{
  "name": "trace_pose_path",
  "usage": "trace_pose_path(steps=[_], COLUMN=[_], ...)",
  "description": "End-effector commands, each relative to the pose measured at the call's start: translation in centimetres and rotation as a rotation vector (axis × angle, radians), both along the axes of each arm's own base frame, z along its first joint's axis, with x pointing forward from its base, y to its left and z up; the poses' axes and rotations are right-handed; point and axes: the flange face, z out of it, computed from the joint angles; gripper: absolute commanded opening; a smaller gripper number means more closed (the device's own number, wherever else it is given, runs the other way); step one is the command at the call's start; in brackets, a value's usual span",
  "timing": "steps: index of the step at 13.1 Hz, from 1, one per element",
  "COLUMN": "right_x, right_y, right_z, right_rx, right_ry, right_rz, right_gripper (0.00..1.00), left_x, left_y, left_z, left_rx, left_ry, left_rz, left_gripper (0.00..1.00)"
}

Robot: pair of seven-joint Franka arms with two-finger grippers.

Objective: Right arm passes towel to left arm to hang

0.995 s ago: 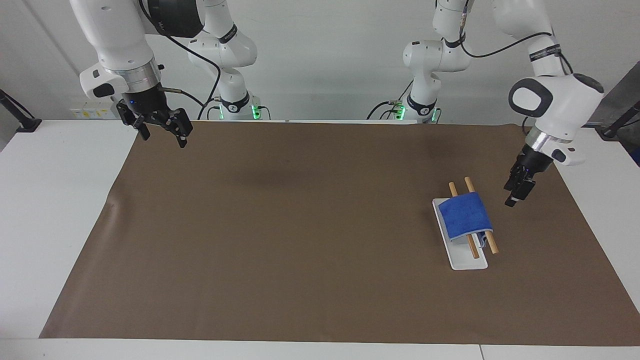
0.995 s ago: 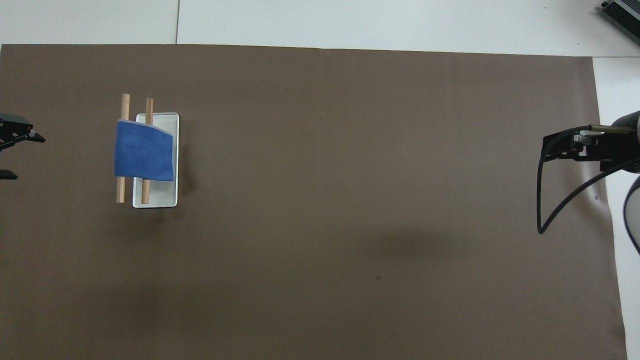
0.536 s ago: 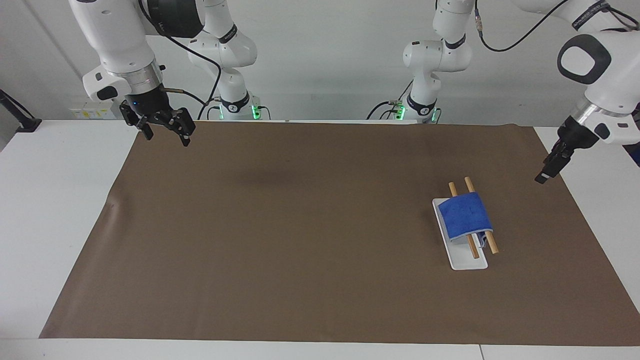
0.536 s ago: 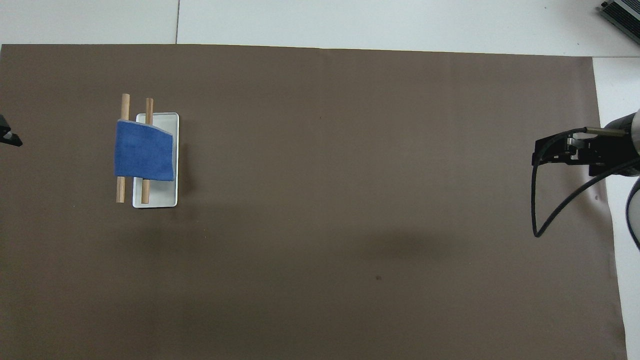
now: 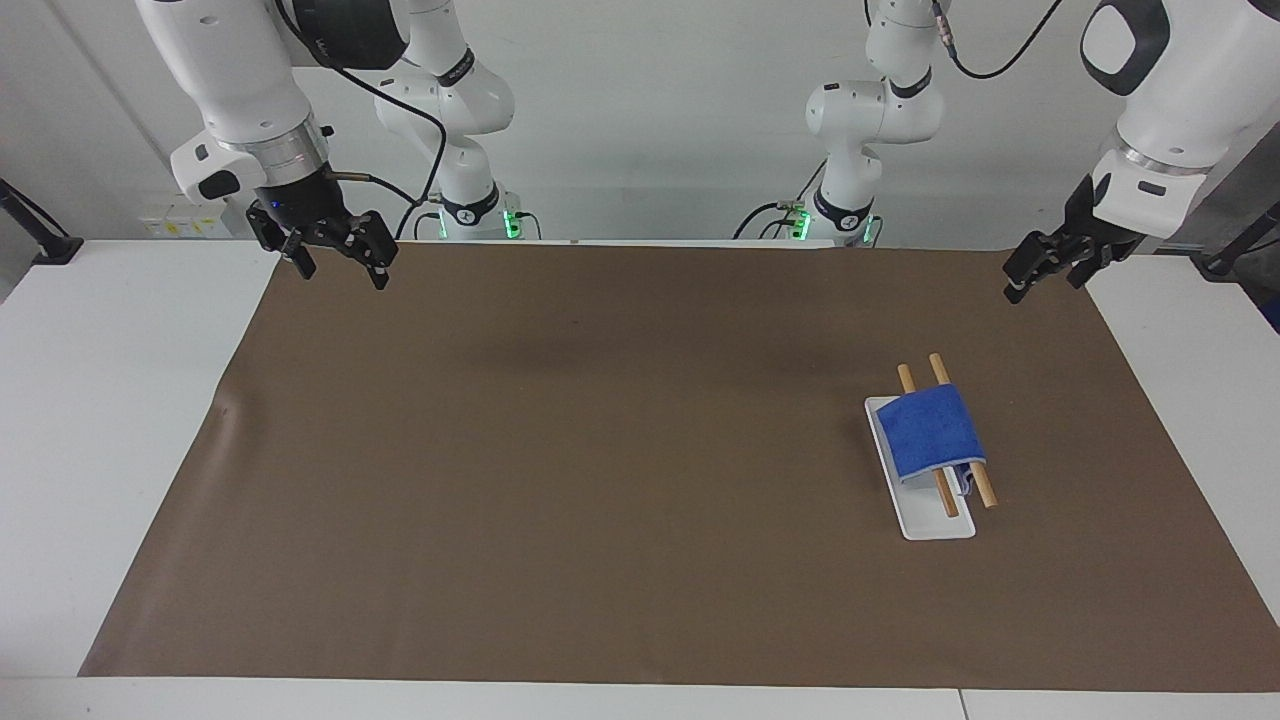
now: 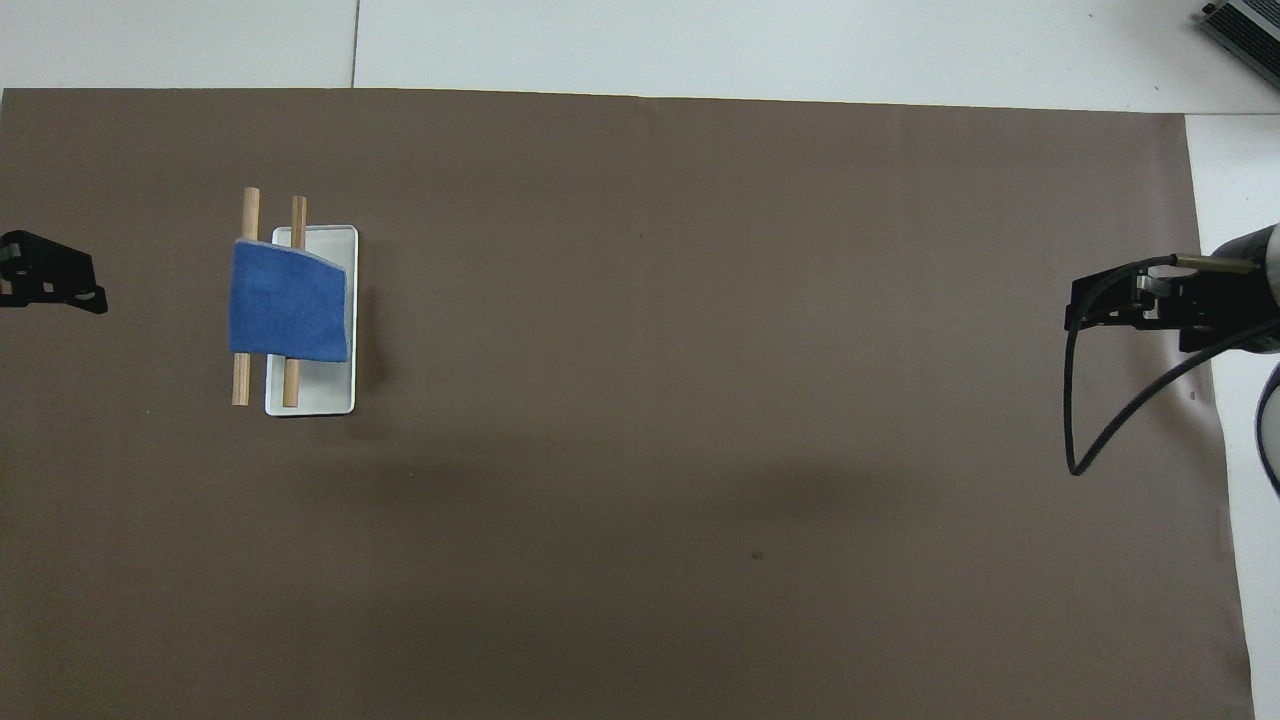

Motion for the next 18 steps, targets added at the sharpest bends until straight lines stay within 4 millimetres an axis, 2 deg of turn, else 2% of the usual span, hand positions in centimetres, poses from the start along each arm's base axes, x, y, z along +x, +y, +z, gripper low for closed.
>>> trace_pose_path(steps=[1, 4, 8, 10, 18], right_x=[-0.6, -0.6, -0.7, -0.7, -0.8], right_y=[-0.5, -0.6, -0.6, -0.5, -0.6], right_z=[0.1, 0.2, 0.3, 0.4, 0.3], right_rx=[0.023, 0.025, 0.025, 0.025, 0.010], right_ry=[0.003, 0.000, 0.000, -0.003, 0.001], right_rz=[0.025, 0.022, 0.019, 0.023, 0.028], right_gripper=[1.00, 1.00, 1.00, 1.00, 1.00], left_x=[-1.3, -2.0, -1.5, -1.6, -1.6], left_y=[-1.1, -1.6, -1.9, -2.7, -2.5], left_z=[0.5, -0.4, -0.9, -0.5, -0.5], left_rx=[0.014, 0.013, 0.015, 0.015, 0.015], left_ry=[0.005, 0.017, -0.015, -0.022, -0.019], left_rz=[-0.055, -0.124, -0.136, -0.151, -0.151], left_gripper=[1.00, 1.00, 1.00, 1.00, 1.00])
